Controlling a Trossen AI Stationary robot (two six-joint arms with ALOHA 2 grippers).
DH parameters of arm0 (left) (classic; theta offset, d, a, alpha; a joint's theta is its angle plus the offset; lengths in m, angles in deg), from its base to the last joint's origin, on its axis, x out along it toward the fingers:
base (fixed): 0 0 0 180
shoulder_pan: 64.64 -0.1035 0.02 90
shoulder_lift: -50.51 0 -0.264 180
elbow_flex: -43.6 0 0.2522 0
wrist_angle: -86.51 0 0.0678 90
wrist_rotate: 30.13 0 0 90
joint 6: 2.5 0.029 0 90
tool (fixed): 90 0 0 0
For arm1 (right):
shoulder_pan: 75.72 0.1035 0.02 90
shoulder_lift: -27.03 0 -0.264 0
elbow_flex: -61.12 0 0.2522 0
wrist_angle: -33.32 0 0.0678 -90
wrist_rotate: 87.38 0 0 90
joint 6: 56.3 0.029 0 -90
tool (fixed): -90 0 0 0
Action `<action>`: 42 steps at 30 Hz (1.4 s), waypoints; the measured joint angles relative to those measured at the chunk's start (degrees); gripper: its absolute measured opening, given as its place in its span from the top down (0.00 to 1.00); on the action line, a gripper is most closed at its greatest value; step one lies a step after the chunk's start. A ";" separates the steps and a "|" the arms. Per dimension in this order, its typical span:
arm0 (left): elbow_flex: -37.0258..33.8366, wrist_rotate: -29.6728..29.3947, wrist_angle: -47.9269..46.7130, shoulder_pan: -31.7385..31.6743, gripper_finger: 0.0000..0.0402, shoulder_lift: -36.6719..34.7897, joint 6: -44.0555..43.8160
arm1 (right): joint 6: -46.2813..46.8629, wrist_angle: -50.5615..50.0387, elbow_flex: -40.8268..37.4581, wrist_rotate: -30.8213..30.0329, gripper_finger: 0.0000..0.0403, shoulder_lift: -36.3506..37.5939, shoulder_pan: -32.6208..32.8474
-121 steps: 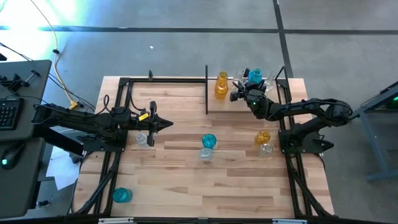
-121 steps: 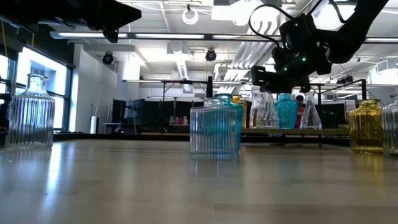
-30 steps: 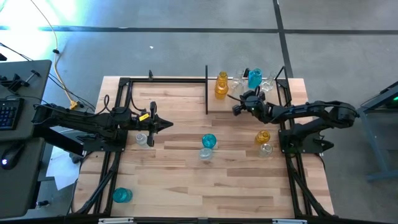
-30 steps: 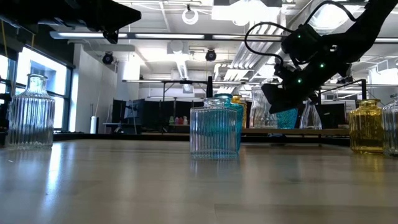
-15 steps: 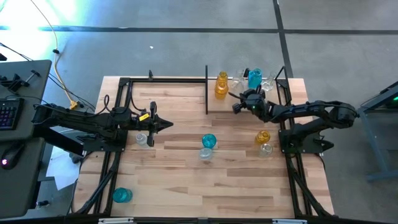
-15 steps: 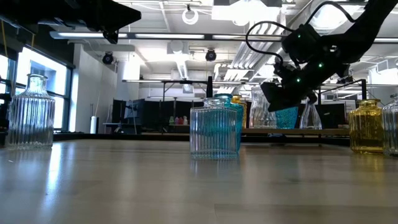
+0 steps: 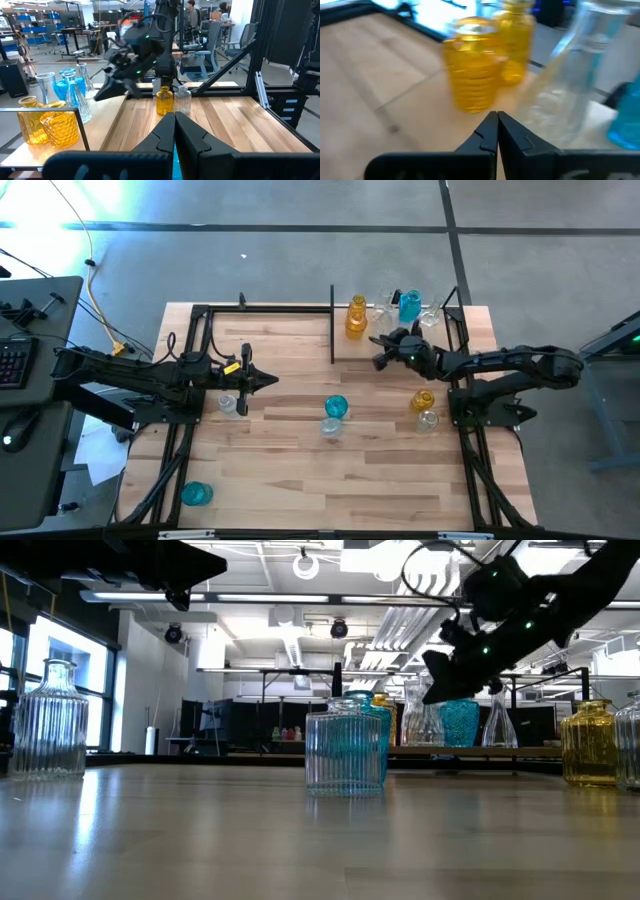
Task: Sort vases onto shelf
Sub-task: Put the transparent vase on the shelf aligned with the other transparent vase, then put the bottom blue vase on the shelf aligned with the other blue vase
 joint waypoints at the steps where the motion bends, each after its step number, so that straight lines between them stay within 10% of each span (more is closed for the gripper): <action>1: 0.00 0.00 -0.02 0.01 1.00 0.00 0.00 | 0.15 -0.80 -0.01 0.68 1.00 0.90 1.37; 13: 0.00 -0.02 0.05 -0.01 1.00 0.00 -0.03 | 4.73 -1.09 0.00 1.22 0.96 3.56 22.83; 21: 0.00 -0.02 0.05 0.00 1.00 0.00 -0.04 | 6.39 4.55 0.69 -2.45 0.70 1.57 31.77; 30: -0.04 2.27 0.39 -0.01 1.00 -3.98 -1.13 | 6.34 5.03 10.55 -6.38 0.38 -12.73 35.10; 42: -1.72 5.48 -9.22 0.01 1.00 -17.60 -4.07 | 7.64 5.45 14.73 -5.97 0.35 -20.93 34.11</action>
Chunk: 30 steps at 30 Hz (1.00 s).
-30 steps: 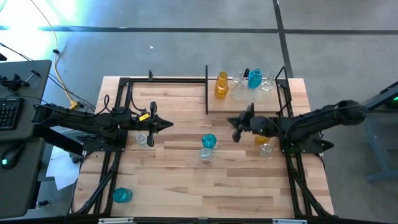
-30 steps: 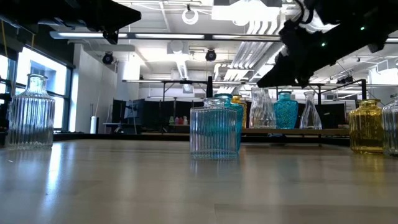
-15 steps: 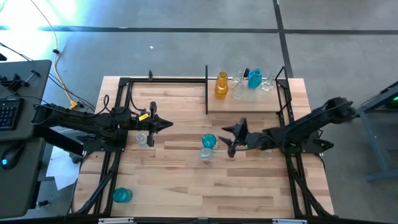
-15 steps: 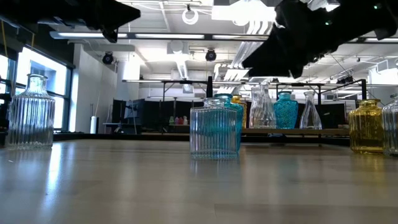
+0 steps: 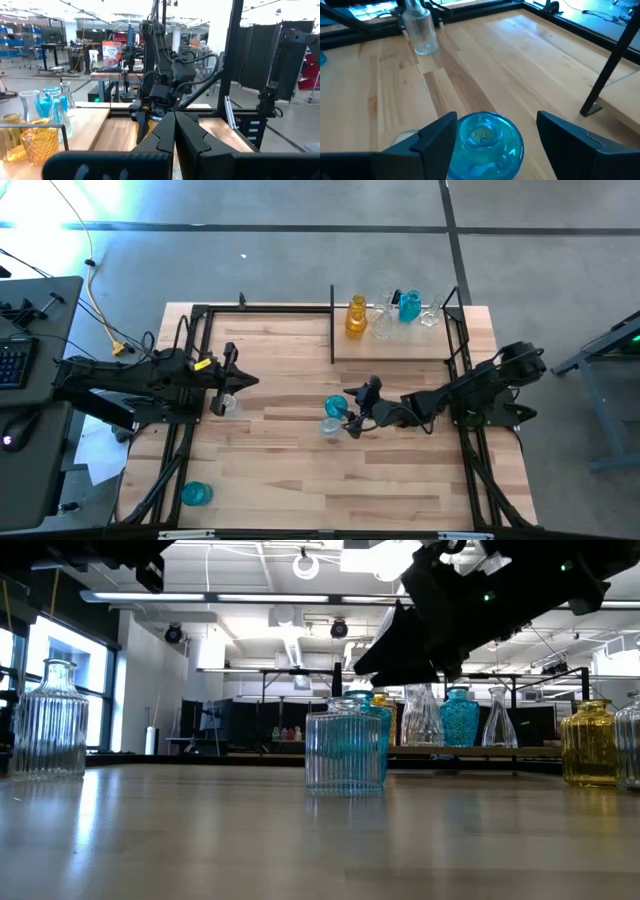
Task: Sort vases onto shelf
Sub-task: Put the bottom blue vase on the shelf aligned with the other blue vase
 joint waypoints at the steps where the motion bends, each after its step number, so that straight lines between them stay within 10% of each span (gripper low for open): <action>1: -0.46 0.00 -0.05 0.00 1.00 -0.61 0.02 | 0.23 0.00 0.00 0.02 0.35 -0.31 -0.19; 19: -0.74 0.75 -2.43 0.02 1.00 -1.91 -2.92 | -4.21 6.39 0.00 2.39 0.35 -3.72 -0.63; 30: 17.59 3.21 -34.20 11.46 1.00 10.39 -9.52 | -7.81 -0.44 0.00 1.63 0.37 3.73 1.69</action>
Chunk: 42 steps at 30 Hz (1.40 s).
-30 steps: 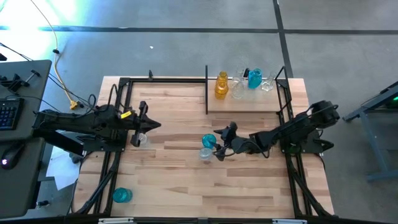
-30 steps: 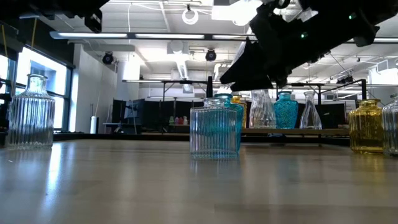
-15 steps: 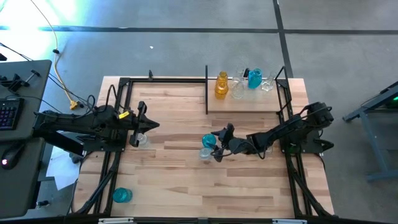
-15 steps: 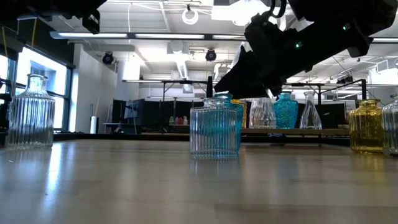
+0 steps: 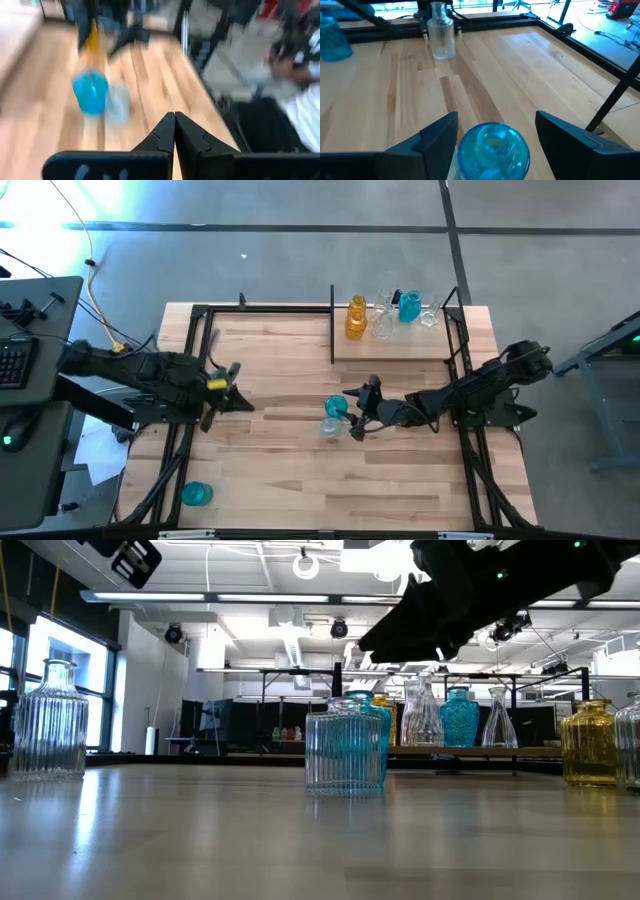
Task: Sort vases onto shelf
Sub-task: Put the bottom blue vase on the shelf aligned with the other blue vase
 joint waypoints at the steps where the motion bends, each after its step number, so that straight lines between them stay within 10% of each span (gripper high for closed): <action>1: 1.92 -0.94 -2.94 1.75 1.00 2.26 -1.02 | 0.00 -0.80 0.00 -0.30 0.39 0.28 0.60; 18: 27.13 2.97 -38.72 26.93 0.93 31.96 -33.92 | -1.44 -3.27 0.00 -1.02 0.98 0.63 7.62; 29: 26.33 2.63 -40.85 42.48 0.72 37.14 -51.74 | -1.01 -3.25 0.00 -1.10 0.97 0.63 8.14; 42: 17.96 2.67 -30.51 49.03 0.72 37.16 -63.14 | -1.01 -2.60 -0.02 -5.05 0.97 0.63 11.32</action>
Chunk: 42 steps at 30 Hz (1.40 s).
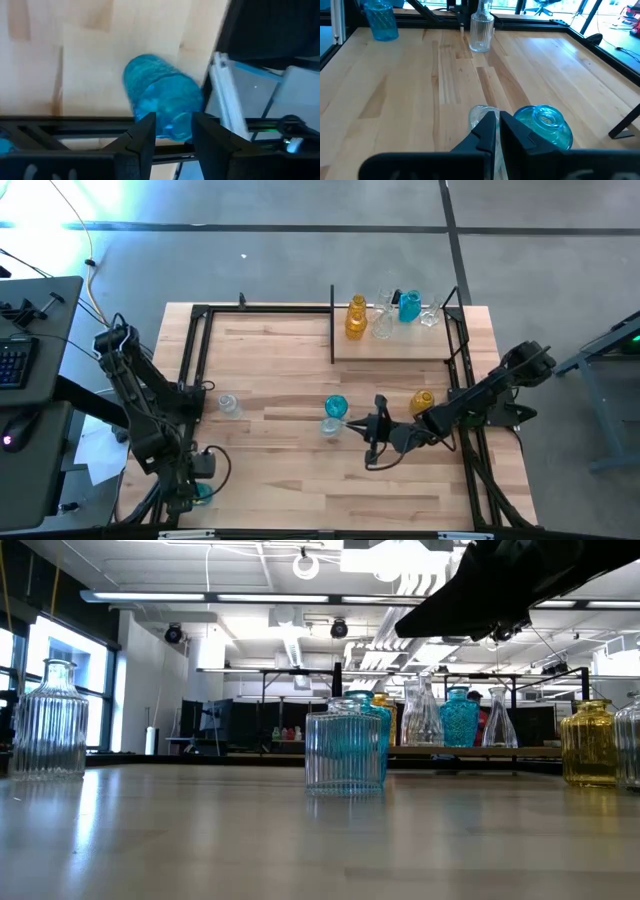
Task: Sort vases onto shelf
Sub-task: Put the bottom blue vase on the shelf aligned with the other blue vase
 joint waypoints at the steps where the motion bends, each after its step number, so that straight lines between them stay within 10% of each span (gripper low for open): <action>1: -0.55 0.16 -0.09 0.13 0.72 0.00 -0.37 | 0.00 0.01 0.00 -0.18 0.97 0.00 0.06; 28: -1.39 4.01 2.63 -0.29 0.93 4.59 7.64 | 0.02 0.43 -0.02 -0.42 0.97 0.00 0.22; 42: 4.82 -1.79 2.52 -26.51 0.97 4.90 31.57 | -1.86 -0.58 -0.02 -1.74 0.97 0.68 2.87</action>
